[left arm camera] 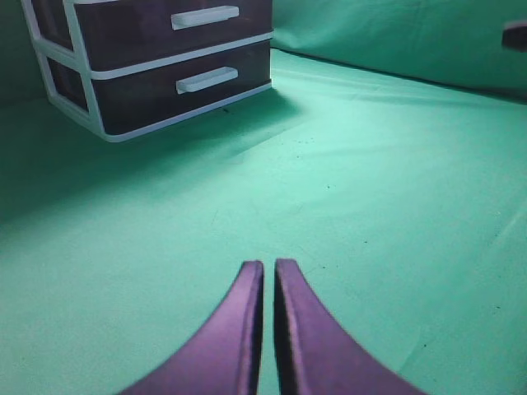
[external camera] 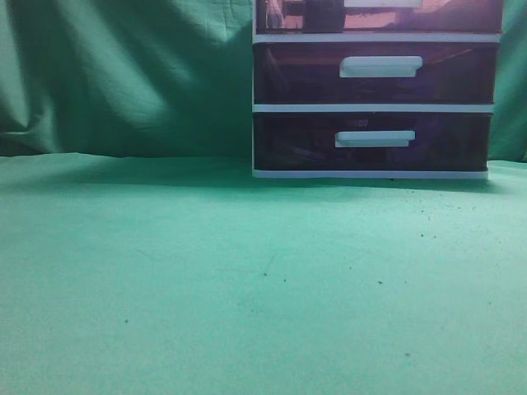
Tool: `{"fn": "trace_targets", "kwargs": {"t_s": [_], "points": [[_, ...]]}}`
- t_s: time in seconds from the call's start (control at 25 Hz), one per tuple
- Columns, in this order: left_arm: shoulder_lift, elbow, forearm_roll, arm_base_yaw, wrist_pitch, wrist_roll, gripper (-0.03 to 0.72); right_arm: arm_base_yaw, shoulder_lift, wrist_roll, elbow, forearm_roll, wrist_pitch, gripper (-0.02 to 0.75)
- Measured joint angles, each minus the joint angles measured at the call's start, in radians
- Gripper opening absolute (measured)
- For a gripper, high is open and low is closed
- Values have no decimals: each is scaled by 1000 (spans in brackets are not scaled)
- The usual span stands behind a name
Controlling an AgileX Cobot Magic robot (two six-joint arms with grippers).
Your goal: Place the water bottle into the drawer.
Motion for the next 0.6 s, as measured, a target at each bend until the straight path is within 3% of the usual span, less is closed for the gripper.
{"fn": "trace_targets", "kwargs": {"t_s": [0.08, 0.2, 0.6], "points": [[0, 0, 0, 0, 0, 0, 0, 0, 0, -292, 0, 237, 92, 0], [0, 0, 0, 0, 0, 0, 0, 0, -35, -549, 0, 388, 125, 0], [0, 0, 0, 0, 0, 0, 0, -150, -131, -609, 21, 461, 154, 0]]}}
